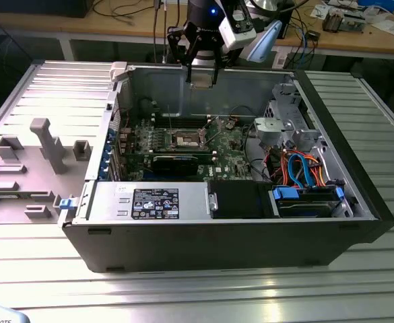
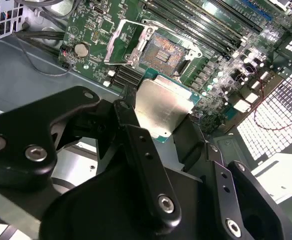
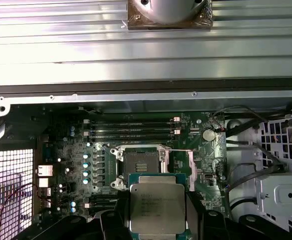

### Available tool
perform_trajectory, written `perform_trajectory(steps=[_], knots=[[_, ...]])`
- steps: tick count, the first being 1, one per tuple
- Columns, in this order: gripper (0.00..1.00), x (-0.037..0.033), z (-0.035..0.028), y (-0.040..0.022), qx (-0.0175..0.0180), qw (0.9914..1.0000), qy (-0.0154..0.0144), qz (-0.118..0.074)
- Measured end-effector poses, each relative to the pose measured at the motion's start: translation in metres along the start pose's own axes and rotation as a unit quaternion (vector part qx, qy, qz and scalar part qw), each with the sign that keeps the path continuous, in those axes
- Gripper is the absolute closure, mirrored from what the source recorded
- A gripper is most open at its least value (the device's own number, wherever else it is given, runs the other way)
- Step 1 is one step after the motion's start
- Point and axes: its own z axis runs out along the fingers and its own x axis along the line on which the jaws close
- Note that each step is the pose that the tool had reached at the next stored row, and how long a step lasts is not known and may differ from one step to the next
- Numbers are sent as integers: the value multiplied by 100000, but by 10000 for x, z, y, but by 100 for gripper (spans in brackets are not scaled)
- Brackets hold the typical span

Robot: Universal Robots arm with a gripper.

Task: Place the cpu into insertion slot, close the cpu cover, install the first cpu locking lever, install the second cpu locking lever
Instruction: 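Place the cpu into insertion slot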

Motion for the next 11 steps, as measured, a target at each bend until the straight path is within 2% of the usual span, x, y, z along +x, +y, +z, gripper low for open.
perform_trajectory(steps=[3, 6, 9, 11], knots=[[46, 0, 1, 0, -9, 99998, -58, 670], [46, 0, 2, 0, -14, 99960, -249, 2822], [46, 0, 10, -1, -80, 99762, -607, 6872], [46, 0, 16, -1, -118, 99657, -732, 8244]])
